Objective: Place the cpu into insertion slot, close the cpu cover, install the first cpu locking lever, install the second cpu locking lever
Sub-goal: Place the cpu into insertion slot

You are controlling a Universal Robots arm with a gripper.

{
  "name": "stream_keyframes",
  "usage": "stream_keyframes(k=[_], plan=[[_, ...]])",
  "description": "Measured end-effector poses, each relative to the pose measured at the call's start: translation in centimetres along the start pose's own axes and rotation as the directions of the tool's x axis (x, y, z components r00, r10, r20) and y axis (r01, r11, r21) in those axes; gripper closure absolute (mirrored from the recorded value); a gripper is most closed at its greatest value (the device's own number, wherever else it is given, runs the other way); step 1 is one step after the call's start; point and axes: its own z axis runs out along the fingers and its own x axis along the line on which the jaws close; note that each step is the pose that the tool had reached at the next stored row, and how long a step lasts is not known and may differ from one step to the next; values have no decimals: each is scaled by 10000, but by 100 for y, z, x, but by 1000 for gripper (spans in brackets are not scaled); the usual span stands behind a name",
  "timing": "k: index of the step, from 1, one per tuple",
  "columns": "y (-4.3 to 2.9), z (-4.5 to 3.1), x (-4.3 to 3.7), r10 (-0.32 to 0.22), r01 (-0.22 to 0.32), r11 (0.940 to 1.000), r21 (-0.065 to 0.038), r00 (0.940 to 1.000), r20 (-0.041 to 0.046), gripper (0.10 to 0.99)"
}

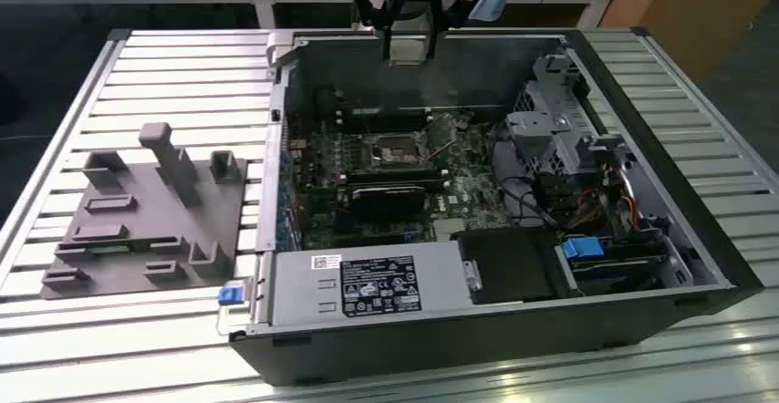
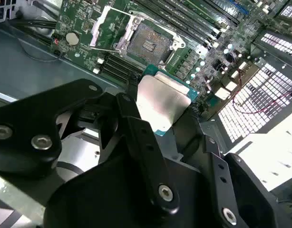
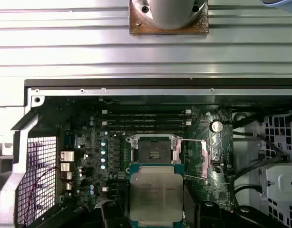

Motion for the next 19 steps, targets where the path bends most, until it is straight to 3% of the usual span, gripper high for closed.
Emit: stream_keyframes(k=[8, 19], plan=[[0, 0, 0, 58, -58, 10000, 1, 10000, 4, 545], [-1, 10, 0, 804, -804, 9968, -14, 9967, 71, 545]])
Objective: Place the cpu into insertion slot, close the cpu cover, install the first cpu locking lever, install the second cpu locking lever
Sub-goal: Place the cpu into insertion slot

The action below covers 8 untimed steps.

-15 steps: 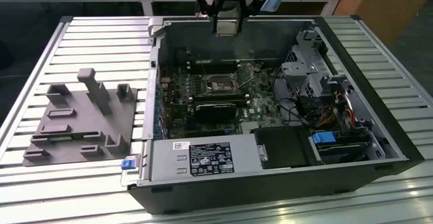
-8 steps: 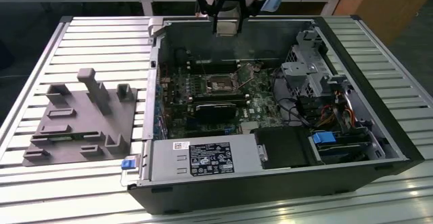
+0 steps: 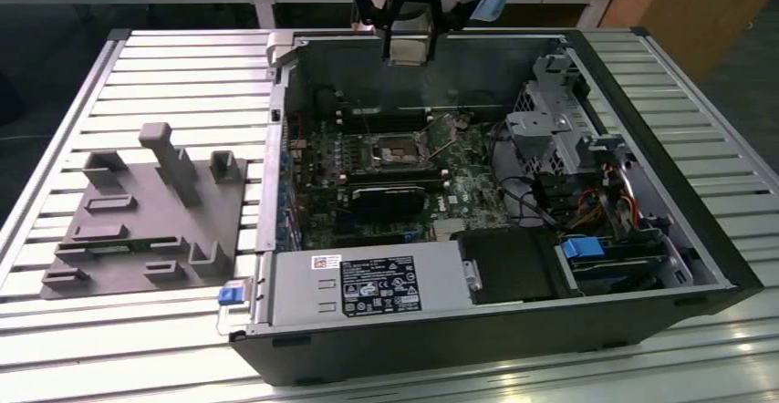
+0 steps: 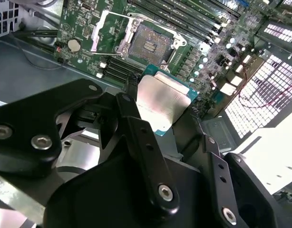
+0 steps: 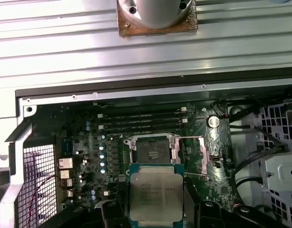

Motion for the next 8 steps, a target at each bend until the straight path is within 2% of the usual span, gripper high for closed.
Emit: stream_keyframes(k=[8], plan=[[0, 2, 0, 197, -197, 9998, -4, 9998, 18, 545]])
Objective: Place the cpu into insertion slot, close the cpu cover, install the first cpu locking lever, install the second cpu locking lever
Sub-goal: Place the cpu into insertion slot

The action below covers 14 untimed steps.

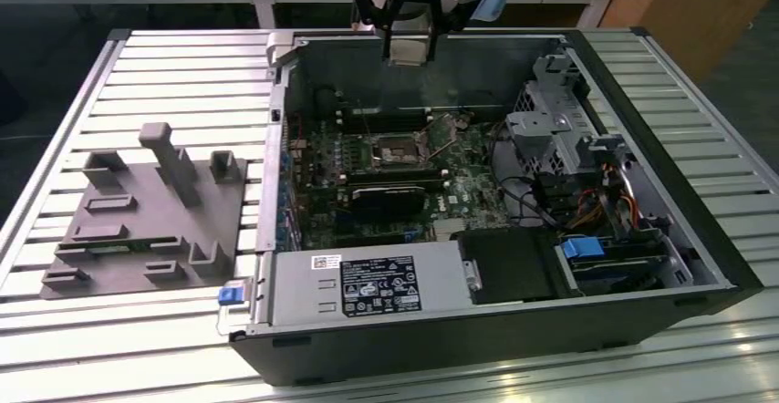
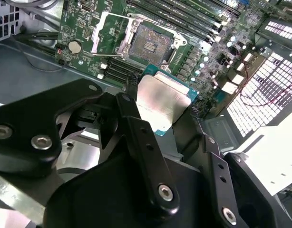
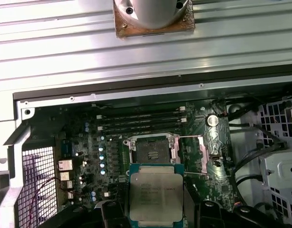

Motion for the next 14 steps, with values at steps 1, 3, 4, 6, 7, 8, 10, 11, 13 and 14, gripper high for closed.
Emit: stream_keyframes(k=[1, 3, 4, 6, 7, 8, 10, 11, 13, 14], plan=[[0, 0, 0, 24, -24, 10000, -1, 10000, 2, 545], [0, 0, 0, 85, -85, 10000, -1, 10000, 7, 545], [0, 1, 0, 116, -116, 9999, -2, 9999, 10, 545], [0, 1, 0, 176, -176, 9998, -4, 9998, 16, 545], [0, 1, 0, 207, -207, 9998, -5, 9998, 19, 545], [0, 2, 0, 236, -236, 9997, -5, 9997, 21, 545], [0, 2, 0, 295, -295, 9996, -7, 9996, 27, 545], [0, 2, 0, 325, -325, 9995, -7, 9995, 29, 545], [0, 2, 0, 386, -386, 9993, -8, 9992, 35, 545], [0, 2, 0, 416, -416, 9991, -9, 9991, 37, 545]])
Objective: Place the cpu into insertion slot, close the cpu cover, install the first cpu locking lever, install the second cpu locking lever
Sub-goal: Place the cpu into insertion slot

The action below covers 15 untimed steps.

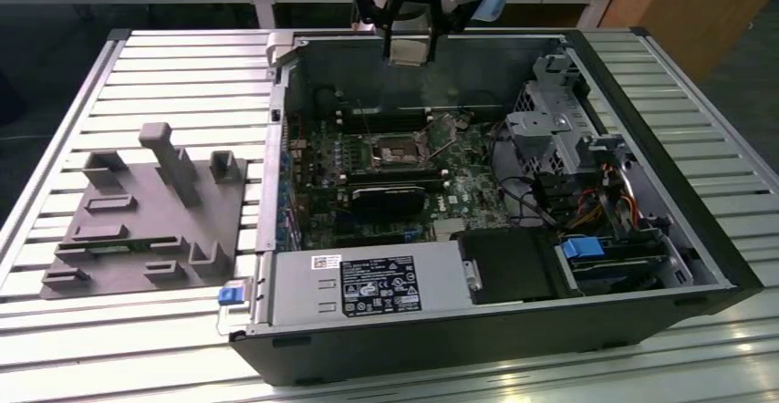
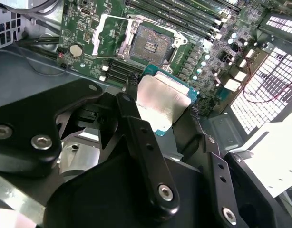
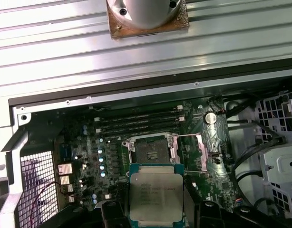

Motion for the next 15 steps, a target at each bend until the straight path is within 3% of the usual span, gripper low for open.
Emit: stream_keyframes(k=[15], plan=[[0, 4, 0, 475, -475, 9989, -11, 9989, 42, 545]])
